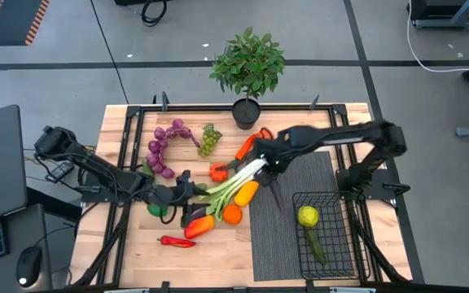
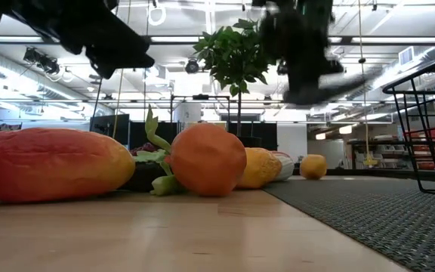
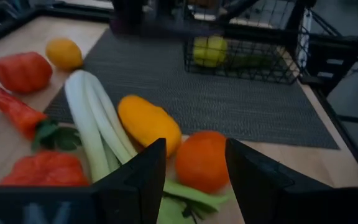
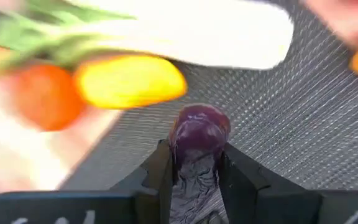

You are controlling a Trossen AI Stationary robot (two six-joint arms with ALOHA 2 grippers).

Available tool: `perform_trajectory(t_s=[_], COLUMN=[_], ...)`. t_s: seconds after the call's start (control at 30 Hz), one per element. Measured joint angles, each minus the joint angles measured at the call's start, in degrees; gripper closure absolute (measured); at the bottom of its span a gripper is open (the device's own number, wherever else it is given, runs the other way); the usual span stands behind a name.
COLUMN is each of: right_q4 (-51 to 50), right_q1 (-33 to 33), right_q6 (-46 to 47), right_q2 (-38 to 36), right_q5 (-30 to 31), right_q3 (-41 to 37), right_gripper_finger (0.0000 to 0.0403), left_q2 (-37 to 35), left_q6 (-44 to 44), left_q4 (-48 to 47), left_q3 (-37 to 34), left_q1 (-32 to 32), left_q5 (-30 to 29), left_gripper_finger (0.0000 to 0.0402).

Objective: Build produce basket
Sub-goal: Put the right eggplant into the black wire basket

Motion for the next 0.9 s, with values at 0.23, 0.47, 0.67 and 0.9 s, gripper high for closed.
perform_trajectory(t_s=[0.23,0.47,0.67,0.9], right_q4=[-11.8,-24.6,-27.7,-27.8], right_q1=[6.5,19.8,28.9,33.3], right_q6=[10.9,31.9,41.8,43.3], right_q2=[-8.2,-11.1,-8.4,-2.9], right_q5=[0.8,1.7,3.1,7.5], right_q3=[11.1,12.4,10.9,8.4], right_gripper_finger=[0.0292,0.0289,0.0288,0.0263], left_q2=[2.5,2.8,2.8,2.8], left_q6=[-0.9,-1.6,-1.8,-2.2], left_q4=[0.6,1.0,1.0,1.0], left_q3=[0.0,0.0,0.0,0.0], left_q1=[-2.1,-1.8,0.7,2.4], left_q5=[0.0,0.0,0.0,0.0], left_gripper_finger=[0.0230,0.0230,0.0230,0.0230])
